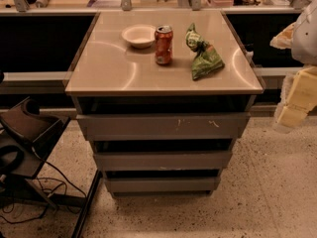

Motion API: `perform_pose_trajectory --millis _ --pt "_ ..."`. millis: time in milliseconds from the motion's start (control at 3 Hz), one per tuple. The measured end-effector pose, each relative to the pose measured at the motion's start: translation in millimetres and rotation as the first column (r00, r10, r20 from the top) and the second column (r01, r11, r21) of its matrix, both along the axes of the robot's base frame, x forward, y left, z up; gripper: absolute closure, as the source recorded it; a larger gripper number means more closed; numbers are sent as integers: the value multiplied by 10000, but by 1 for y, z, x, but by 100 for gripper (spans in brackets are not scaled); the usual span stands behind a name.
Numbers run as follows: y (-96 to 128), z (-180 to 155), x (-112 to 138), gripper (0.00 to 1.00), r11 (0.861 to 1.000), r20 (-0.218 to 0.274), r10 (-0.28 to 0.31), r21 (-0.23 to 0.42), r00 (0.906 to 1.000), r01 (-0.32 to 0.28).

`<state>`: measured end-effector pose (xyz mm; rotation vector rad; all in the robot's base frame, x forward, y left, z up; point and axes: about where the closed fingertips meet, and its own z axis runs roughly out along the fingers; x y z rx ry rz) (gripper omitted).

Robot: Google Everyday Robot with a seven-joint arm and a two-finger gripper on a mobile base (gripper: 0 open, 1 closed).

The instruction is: Open top drawer

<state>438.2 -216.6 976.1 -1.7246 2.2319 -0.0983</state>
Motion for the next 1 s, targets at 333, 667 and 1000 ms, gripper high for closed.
perform_pose_trajectory --millis 333,667,1000 --pt "3 -5 1 0 10000 155 -31 31 9999 30" --pt "15 -32 0 0 9997 130 243 26 9996 -243" --pt "34 -68 -1 0 9977 -127 683 64 9976 -682"
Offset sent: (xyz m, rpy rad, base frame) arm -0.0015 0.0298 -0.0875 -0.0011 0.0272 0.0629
